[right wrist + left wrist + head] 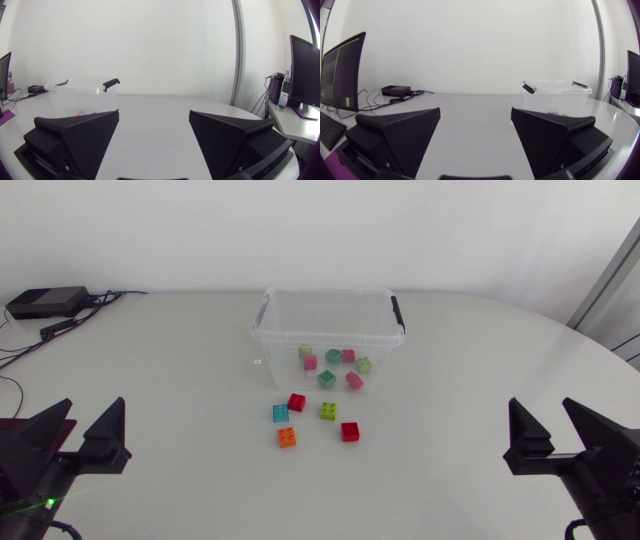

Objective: Pick up the duplo bricks and place them in the container

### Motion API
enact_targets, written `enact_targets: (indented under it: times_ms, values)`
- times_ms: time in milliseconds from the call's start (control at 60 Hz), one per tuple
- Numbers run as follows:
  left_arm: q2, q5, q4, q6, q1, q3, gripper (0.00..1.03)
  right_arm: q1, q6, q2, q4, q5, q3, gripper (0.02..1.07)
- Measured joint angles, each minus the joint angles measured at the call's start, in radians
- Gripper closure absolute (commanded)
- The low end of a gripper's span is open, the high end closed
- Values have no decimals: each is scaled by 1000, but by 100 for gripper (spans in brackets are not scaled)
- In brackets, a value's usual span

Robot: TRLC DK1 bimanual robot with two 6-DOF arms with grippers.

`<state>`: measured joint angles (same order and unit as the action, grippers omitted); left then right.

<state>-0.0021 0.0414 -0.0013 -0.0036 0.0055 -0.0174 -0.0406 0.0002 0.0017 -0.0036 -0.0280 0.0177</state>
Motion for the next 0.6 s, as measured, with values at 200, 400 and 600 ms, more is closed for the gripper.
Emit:
enact_targets:
  times_ms: [200, 400, 600]
  values:
    - [0, 0, 0, 0, 0, 0, 5, 0, 0, 0, 0, 0, 0, 6]
    - [0, 0, 0, 0, -1, 0, 5, 2, 0, 0, 0, 0, 0, 6]
    - [0, 0, 6, 0, -2, -4, 5, 7, 0, -1, 0, 3, 0, 6]
